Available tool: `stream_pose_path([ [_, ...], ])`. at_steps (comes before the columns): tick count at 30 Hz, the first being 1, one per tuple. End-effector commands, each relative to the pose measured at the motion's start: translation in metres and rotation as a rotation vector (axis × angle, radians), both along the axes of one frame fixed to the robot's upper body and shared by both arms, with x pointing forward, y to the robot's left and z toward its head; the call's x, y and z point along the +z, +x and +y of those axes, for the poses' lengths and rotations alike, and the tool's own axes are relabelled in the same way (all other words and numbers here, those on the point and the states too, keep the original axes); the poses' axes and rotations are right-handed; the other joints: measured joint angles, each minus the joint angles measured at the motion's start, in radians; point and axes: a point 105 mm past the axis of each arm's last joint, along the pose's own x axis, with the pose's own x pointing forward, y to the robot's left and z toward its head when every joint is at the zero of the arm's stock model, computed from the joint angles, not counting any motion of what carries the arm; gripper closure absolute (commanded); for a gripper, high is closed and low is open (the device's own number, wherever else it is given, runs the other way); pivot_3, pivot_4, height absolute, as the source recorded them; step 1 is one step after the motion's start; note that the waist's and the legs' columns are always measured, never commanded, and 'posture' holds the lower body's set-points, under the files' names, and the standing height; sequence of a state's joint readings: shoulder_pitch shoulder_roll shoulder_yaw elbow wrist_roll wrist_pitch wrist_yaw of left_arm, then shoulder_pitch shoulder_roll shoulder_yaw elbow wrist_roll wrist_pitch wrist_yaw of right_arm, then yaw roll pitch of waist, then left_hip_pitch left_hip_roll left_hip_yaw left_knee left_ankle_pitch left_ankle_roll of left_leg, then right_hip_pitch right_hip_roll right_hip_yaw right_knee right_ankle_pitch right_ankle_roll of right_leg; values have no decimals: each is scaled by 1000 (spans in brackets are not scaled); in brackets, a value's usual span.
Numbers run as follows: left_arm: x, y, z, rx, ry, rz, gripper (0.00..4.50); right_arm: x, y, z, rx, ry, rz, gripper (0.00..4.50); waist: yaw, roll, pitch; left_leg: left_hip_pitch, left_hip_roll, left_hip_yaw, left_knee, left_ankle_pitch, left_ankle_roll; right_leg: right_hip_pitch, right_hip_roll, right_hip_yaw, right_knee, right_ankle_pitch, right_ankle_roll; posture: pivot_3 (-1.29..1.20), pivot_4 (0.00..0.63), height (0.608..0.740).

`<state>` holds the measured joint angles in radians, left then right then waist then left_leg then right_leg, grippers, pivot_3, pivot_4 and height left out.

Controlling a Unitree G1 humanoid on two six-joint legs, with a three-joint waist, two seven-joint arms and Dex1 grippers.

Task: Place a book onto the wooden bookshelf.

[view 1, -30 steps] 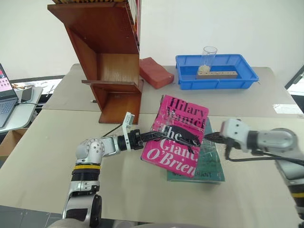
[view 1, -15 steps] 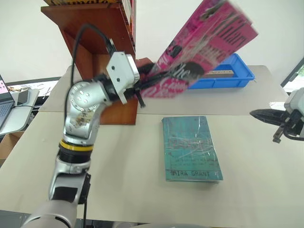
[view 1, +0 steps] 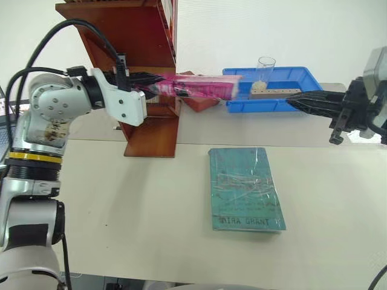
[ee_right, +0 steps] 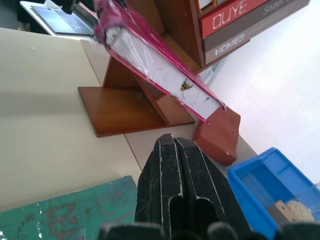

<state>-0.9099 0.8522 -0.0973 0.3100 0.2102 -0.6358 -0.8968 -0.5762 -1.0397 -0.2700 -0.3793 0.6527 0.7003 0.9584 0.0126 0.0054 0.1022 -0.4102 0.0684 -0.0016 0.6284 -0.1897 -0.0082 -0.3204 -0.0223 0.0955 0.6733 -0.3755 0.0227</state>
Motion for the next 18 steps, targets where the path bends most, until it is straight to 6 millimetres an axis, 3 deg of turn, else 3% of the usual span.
stream_pose_path([
  [1, 11, 5, 14, 83, -6, -59, 4230, 6, 1, 4, 16, 5, -25, 4500, 1, 0, 0, 0, 0, 0, 0, 0, 0, 0, 0, 0, 0, 0, 0, 0, 150, 649],
  [8, 1, 15, 38, 216, 2, -19, 4230, 5, 3, 2, 25, 4, -31, 4500, -3, 0, 0, -4, 0, 1, 0, 0, 0, -7, 0, 0, 5, 0, 0, 0, 150, 649],
  [17, -5, 13, 50, 251, -7, 32, 4230, 2, 3, -1, 24, 3, -34, 4500, -2, 1, -1, -5, 1, 1, 0, 0, 0, -13, 0, 0, 9, 0, -1, 0, 150, 649],
  [18, -5, 12, 51, 254, -14, 36, 3734, 2, 4, -1, 24, 2, -34, 4500, -2, 1, -1, -5, 1, 1, 0, 0, 0, -13, 0, 0, 9, 0, -1, 0, 150, 649],
])
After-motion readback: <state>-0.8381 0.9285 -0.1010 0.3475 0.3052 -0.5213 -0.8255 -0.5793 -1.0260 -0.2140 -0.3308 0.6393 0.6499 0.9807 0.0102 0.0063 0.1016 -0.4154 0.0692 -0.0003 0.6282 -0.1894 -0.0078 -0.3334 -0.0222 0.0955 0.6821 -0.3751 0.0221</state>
